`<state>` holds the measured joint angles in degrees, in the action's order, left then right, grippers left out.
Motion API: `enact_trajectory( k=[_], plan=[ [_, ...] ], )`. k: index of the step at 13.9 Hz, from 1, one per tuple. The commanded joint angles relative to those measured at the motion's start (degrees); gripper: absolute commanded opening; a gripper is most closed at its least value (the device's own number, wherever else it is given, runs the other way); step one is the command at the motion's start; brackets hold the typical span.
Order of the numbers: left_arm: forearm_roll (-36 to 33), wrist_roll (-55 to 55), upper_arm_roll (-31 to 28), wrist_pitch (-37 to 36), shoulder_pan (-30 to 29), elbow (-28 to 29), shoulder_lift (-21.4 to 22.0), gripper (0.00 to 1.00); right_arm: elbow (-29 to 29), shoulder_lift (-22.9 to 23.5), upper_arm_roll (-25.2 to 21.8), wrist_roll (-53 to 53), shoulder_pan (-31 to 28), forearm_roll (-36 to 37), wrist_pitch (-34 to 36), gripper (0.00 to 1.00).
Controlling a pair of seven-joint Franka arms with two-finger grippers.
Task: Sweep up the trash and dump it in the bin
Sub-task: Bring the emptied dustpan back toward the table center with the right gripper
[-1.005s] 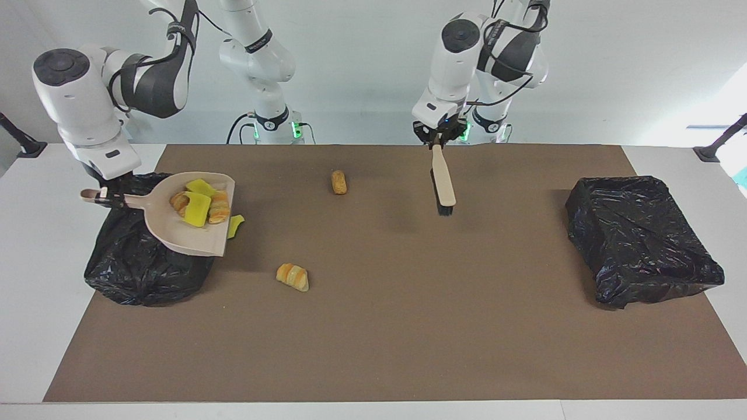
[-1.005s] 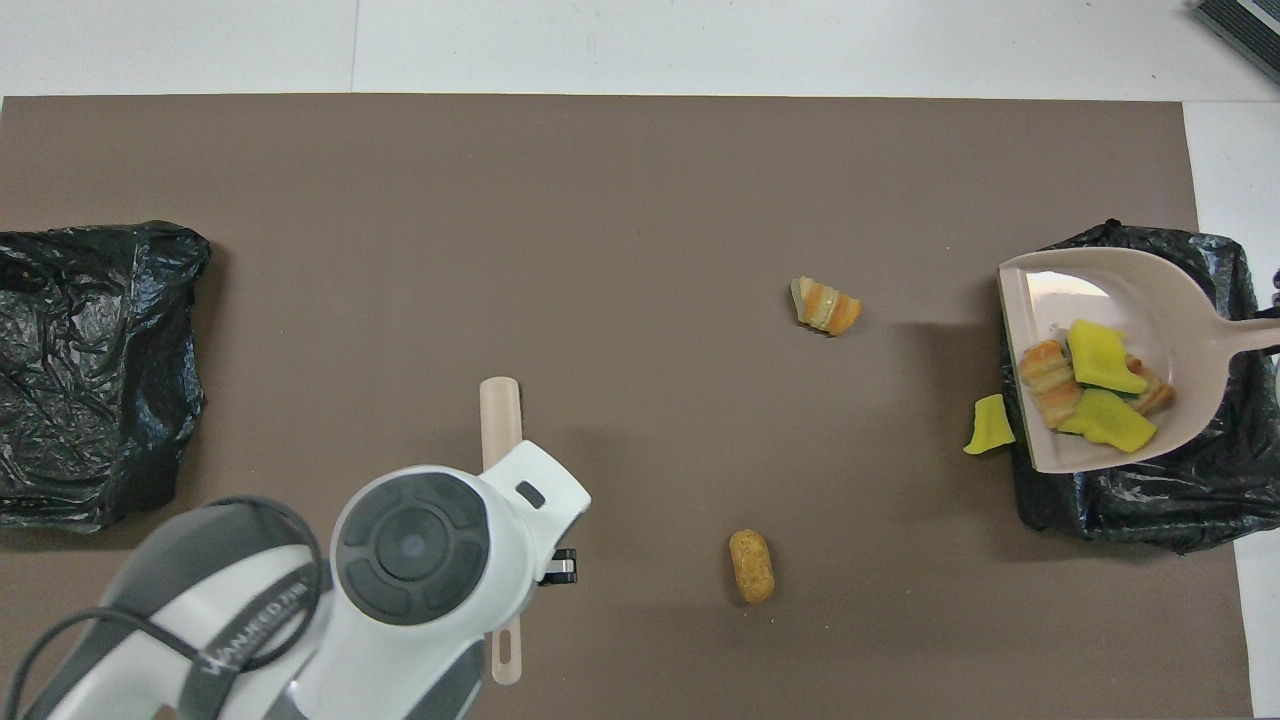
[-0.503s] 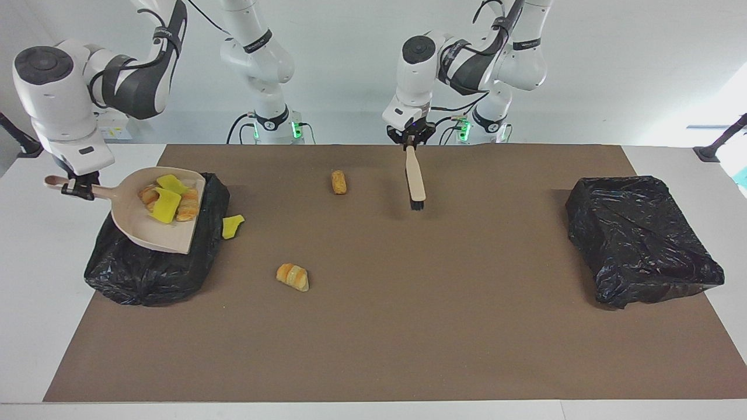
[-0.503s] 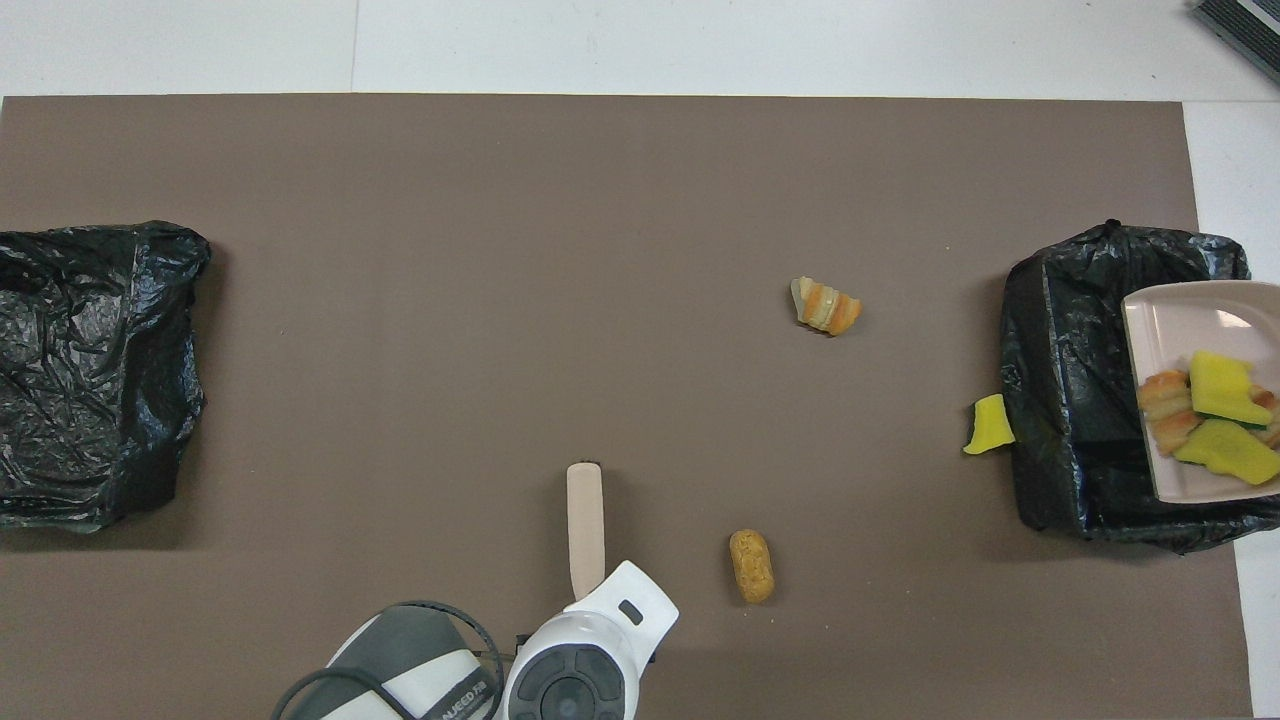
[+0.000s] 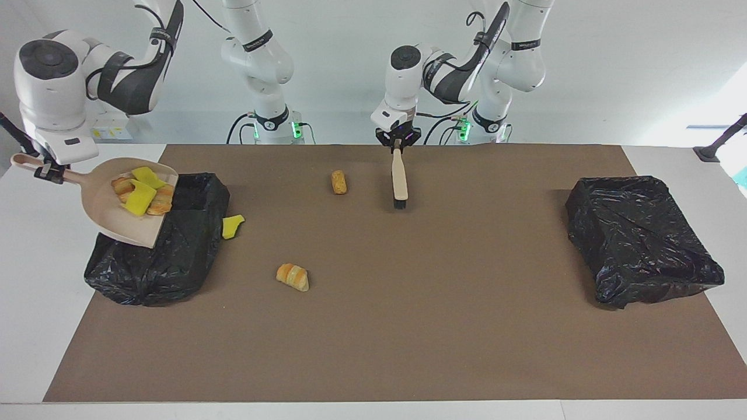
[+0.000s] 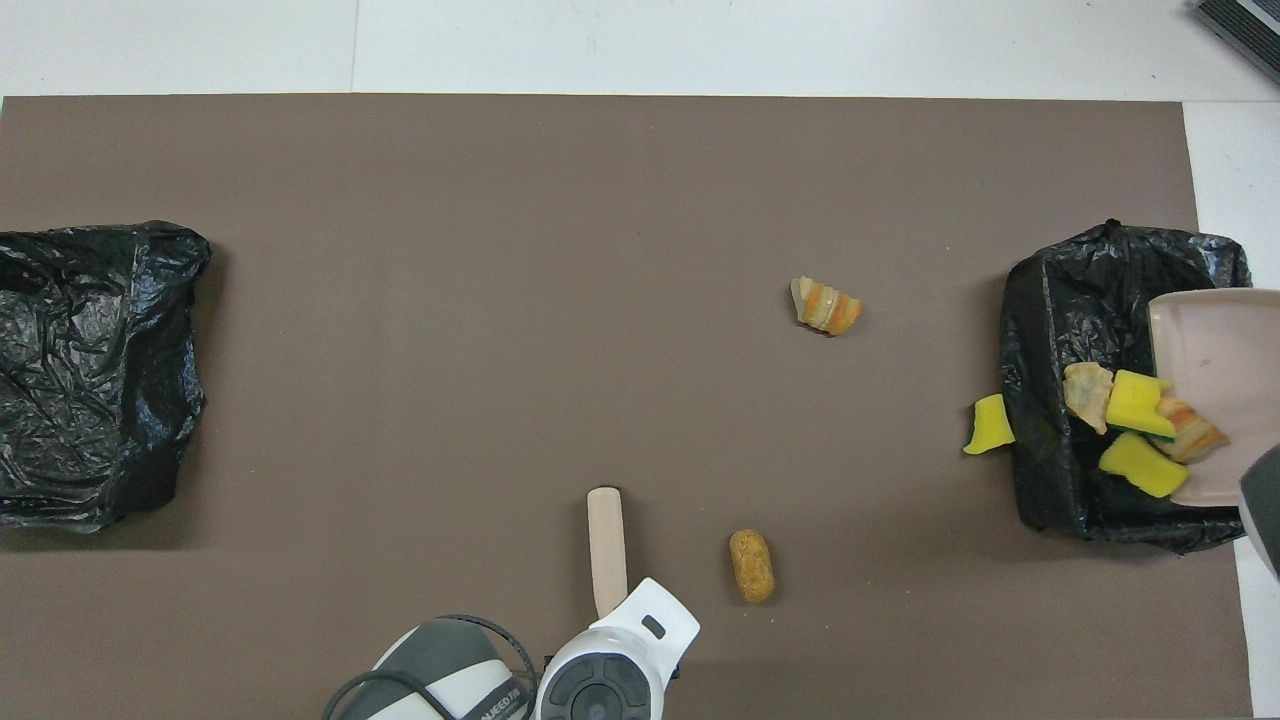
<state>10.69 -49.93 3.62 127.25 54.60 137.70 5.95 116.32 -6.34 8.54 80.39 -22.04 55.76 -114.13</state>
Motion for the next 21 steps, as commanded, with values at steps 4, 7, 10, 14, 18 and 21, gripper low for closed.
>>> enact_trajectory(
  k=[4, 7, 10, 14, 18, 21],
  plan=[
    [0.73, -2.54, -1.07, 2.39, 1.47, 0.82, 0.2, 0.35, -1.17, -1.39, 0.6, -0.94, -0.46, 12.18, -2.06, 0.0],
    [0.73, -2.45, -1.15, 1.87, 1.38, 0.82, 0.03, 0.59, -2.41, -1.66, 0.43, -0.15, -0.55, 6.76, -2.23, 0.0],
    [0.73, -2.45, -1.33, 0.81, 0.77, 0.29, 0.02, 0.9, -2.5, -1.48, 0.69, 0.21, -0.46, -3.43, -1.53, 0.0],
    [0.29, -2.19, -1.6, -1.99, -4.84, -3.3, 0.03, 0.99, -2.24, -1.48, 1.04, -1.17, -0.54, -20.65, -0.39, 0.0],
    [-1.98, -1.93, -1.68, -3.58, -11.26, -7.43, 0.29, 1.0, -2.32, -1.57, 1.48, -20.24, 1.11, -27.17, 4.26, 0.0],
    [-7.96, -0.36, -1.68, -8.14, -16.53, -12.95, 0.82, 1.0, -2.32, -1.83, 2.09, -35.24, 1.74, -35.7, 8.74, 0.0]
  ],
)
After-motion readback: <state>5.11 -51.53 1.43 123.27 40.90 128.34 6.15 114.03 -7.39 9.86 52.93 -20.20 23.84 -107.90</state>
